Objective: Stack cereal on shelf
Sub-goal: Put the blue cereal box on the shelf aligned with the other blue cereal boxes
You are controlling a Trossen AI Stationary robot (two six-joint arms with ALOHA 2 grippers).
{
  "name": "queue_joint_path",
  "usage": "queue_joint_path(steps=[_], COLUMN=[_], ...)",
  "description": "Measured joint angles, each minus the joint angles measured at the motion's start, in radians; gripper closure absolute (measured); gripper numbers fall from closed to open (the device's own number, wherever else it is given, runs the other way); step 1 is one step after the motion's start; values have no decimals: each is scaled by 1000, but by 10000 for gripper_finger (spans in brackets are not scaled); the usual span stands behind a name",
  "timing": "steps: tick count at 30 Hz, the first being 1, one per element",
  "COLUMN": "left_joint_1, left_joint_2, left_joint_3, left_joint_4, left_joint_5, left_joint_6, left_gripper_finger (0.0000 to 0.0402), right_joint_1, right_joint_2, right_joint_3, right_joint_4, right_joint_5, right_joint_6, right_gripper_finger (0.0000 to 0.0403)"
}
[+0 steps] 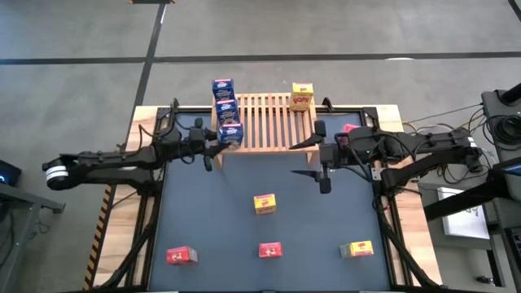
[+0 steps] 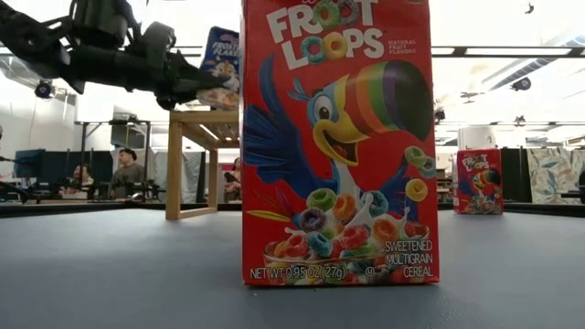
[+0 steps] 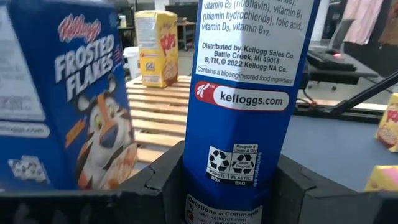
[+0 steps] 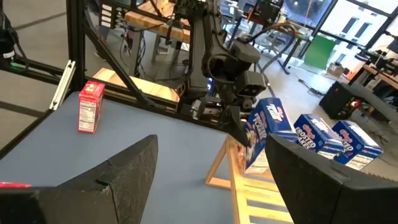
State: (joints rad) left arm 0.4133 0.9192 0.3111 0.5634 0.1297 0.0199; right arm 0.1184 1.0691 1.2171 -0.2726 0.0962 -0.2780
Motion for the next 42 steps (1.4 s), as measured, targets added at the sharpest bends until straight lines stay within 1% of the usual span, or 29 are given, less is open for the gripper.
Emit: queue_joint_path(steps=[4,8,17,23,26,36,39,42], left_joint_1=[33,68,126,132,132,137,139,139], left_joint_2=[31,49,47,55,69,157,182,199], left_joint_3=[0,-21,-146,-149,-140,-98,-79,-66], left_joint_4=[45,105,307,316,319,335,332,331], left_joint_5=[63,99,166,174,206,222,224,225], left_joint_6=[1,-7,-69,-74,-76,-82,-82,-81], left_gripper_finger=[255,255,255,255,255,254,244,225], right_joint_1=[0,0,0,0,-1,-1,-1,-1], right_joint_2=[-14,-16,-12,-4,1,14,14,14], right_joint_3=[-13,-15,-17,-17,-17,-24,-26,-29], right_joint_4=[1,2,2,32,32,46,47,47], right_joint_5=[0,0,0,0,0,0,0,0], right_joint_6=[6,7,8,5,5,-3,-3,-3], right_gripper_finger=[117,117,117,117,117,117,117,117])
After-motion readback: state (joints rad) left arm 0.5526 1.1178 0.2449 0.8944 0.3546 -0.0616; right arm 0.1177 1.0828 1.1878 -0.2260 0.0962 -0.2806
